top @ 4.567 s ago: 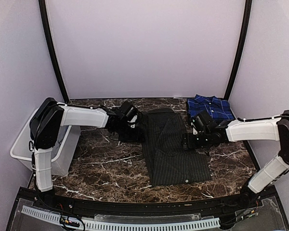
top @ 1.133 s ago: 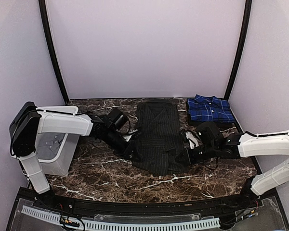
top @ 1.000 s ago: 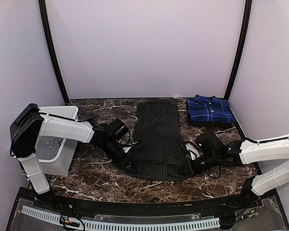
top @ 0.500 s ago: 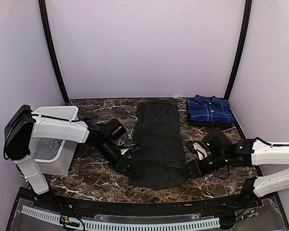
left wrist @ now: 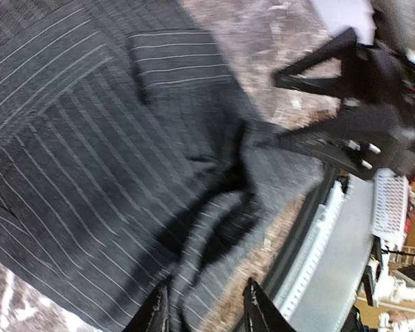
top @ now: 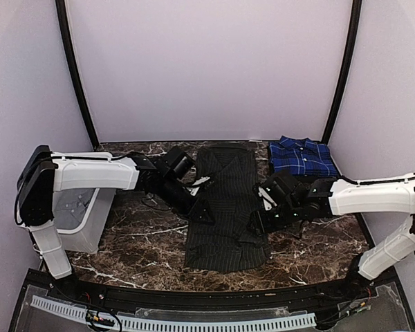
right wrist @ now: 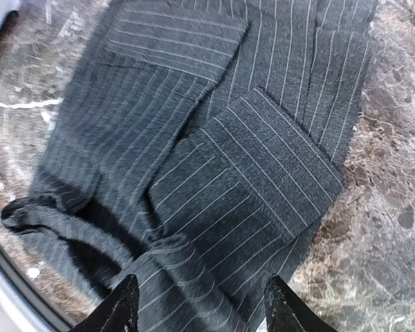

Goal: Fold and stack the long sleeve shirts
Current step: Flatten out the crumpled shirt at the center of the board.

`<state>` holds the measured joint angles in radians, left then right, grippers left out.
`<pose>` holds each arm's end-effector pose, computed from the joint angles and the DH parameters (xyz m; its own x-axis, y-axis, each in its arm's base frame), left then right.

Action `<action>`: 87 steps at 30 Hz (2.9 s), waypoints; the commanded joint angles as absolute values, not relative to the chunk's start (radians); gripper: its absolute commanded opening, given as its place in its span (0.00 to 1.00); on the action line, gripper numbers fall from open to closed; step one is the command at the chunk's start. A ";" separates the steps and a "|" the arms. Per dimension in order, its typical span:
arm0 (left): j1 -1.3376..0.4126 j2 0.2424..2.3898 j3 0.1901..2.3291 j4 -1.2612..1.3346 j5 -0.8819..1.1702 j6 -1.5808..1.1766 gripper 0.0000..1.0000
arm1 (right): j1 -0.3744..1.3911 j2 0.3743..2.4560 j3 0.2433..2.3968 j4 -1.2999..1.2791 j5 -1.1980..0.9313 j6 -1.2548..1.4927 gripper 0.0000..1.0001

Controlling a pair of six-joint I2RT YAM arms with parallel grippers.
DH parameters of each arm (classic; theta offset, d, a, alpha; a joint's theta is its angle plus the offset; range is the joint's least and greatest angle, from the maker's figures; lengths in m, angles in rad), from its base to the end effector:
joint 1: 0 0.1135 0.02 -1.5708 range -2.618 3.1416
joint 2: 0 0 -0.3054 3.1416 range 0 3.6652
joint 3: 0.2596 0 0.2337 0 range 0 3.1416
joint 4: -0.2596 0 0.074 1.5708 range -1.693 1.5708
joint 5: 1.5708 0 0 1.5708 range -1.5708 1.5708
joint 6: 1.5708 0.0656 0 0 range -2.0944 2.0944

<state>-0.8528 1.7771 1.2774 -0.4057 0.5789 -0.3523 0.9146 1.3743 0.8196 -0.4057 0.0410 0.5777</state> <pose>0.2290 -0.3167 0.2554 -0.7799 0.4538 -0.4309 0.6217 0.4825 -0.6170 0.1632 0.2075 0.2307 -0.8433 -0.2008 -0.4985 -0.3781 0.8808 0.2849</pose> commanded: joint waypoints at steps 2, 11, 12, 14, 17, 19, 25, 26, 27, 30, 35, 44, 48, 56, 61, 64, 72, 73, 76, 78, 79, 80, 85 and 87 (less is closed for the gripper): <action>-0.858 1.886 1.315 -0.512 0.467 -0.374 0.35 | 0.923 1.430 0.848 -0.402 0.008 0.543 0.52; -0.903 1.837 1.193 -0.498 0.706 -0.338 0.35 | 0.990 1.340 0.726 -0.392 -0.306 0.491 0.44; -0.911 1.829 1.172 -0.503 0.735 -0.328 0.35 | 1.004 1.324 0.713 -0.397 -0.323 0.494 0.44; -0.921 1.801 1.139 -0.504 0.772 -0.319 0.34 | 1.022 1.286 0.687 -0.409 -0.354 0.503 0.44; -0.932 1.758 1.096 -0.515 0.800 -0.305 0.34 | 1.045 1.226 0.668 -0.439 -0.377 0.512 0.44; -0.938 1.736 1.071 -0.509 0.833 -0.300 0.34 | 1.047 1.189 0.679 -0.474 -0.363 0.512 0.45; -0.954 1.663 1.046 -0.482 0.919 -0.292 0.38 | 1.036 1.181 0.790 -0.542 -0.100 0.558 0.58; -0.954 1.650 1.045 -0.479 0.921 -0.294 0.38 | 1.022 1.206 0.802 -0.542 -0.048 0.573 0.59; -0.955 1.646 1.045 -0.472 0.926 -0.299 0.38 | 1.008 1.233 0.808 -0.534 -0.019 0.591 0.58; -0.957 1.628 1.036 -0.462 0.935 -0.307 0.39 | 0.972 1.310 0.816 -0.497 0.037 0.625 0.54; -0.953 1.574 1.050 -0.412 0.788 -0.369 0.38 | 1.023 1.426 0.833 -0.472 -0.030 0.596 0.46; -0.852 1.771 1.324 -0.462 0.351 -0.438 0.41 | 1.158 1.358 0.749 -0.535 -0.072 0.607 0.48; -0.841 1.901 1.481 -0.470 0.231 -0.387 0.48 | 1.107 1.266 0.785 -0.558 -0.006 0.609 0.55; -0.780 2.121 1.699 -0.502 0.106 -0.358 0.57 | 0.912 1.351 0.880 -0.440 0.102 0.600 0.64; -0.770 2.169 1.726 -0.522 0.140 -0.353 0.57 | 0.825 1.422 0.876 -0.336 0.081 0.595 0.64; -0.768 2.186 1.728 -0.529 0.144 -0.351 0.57 | 0.792 1.466 0.873 -0.297 0.072 0.584 0.64; -0.767 2.198 1.741 -0.562 0.160 -0.369 0.55 | 0.773 1.592 0.918 -0.292 0.112 0.572 0.63; -0.768 2.198 1.742 -0.566 0.169 -0.372 0.53 | 0.773 1.604 0.925 -0.300 0.117 0.572 0.63; -0.768 2.197 1.748 -0.588 0.176 -0.372 0.48 | 0.771 1.632 0.935 -0.310 0.144 0.572 0.63; -0.769 2.196 1.750 -0.595 0.177 -0.369 0.44 | 0.770 1.645 0.940 -0.315 0.152 0.577 0.63; -0.769 2.194 1.751 -0.597 0.176 -0.368 0.41 | 0.770 1.650 0.942 -0.316 0.153 0.578 0.63; -0.769 2.194 1.751 -0.599 0.174 -0.365 0.38 | 0.770 1.656 0.942 -0.316 0.155 0.581 0.63; -0.768 2.184 1.753 -0.607 0.169 -0.362 0.29 | 0.770 1.660 0.934 -0.325 0.176 0.592 0.63; -0.768 2.178 1.752 -0.612 0.158 -0.362 0.28 | 0.767 1.657 0.924 -0.323 0.181 0.594 0.64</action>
